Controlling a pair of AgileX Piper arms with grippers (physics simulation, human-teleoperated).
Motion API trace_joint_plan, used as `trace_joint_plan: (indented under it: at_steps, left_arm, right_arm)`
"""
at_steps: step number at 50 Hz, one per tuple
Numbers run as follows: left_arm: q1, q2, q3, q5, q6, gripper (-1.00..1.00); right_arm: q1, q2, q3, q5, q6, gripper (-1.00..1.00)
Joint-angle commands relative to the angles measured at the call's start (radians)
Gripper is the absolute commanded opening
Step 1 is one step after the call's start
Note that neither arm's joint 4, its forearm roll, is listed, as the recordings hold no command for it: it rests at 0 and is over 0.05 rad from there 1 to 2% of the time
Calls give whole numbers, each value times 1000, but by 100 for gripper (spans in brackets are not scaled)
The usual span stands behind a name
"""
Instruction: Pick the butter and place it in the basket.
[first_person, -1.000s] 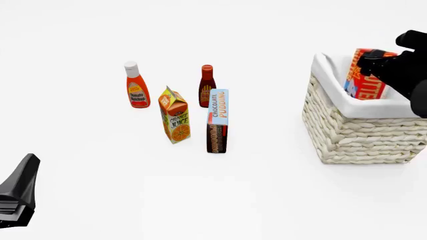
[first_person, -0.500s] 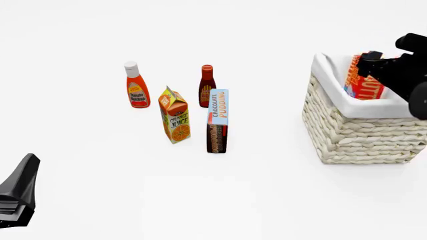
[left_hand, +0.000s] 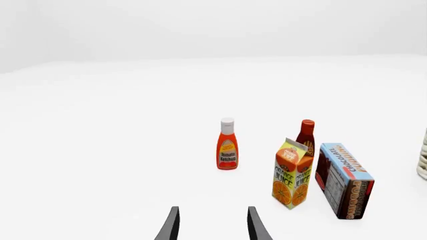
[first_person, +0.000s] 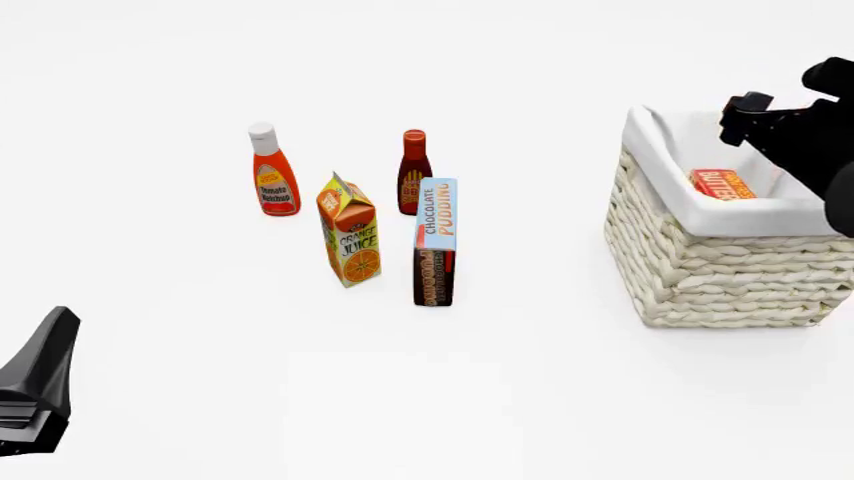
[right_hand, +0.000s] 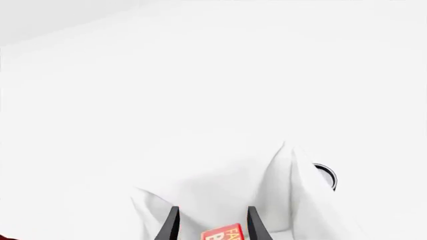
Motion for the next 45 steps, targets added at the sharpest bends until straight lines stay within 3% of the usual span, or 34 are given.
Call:
trace_joint_plan:
  at_steps: [1,28,43,45]
  left_arm:
    - [-1,0,0,-2,1,100]
    - [-4,0,0,-6,3,100]
    - [-5,0,0,-8,5,100]
    - [-5,0,0,-8,5,100]
  right_arm:
    - [2,-22,3,5,2,100]
    - [57,-239,-3,146,-29,100]
    - [113,-430,-37,307,-68,100]
    - [159,-462,-55,345,-71,100]
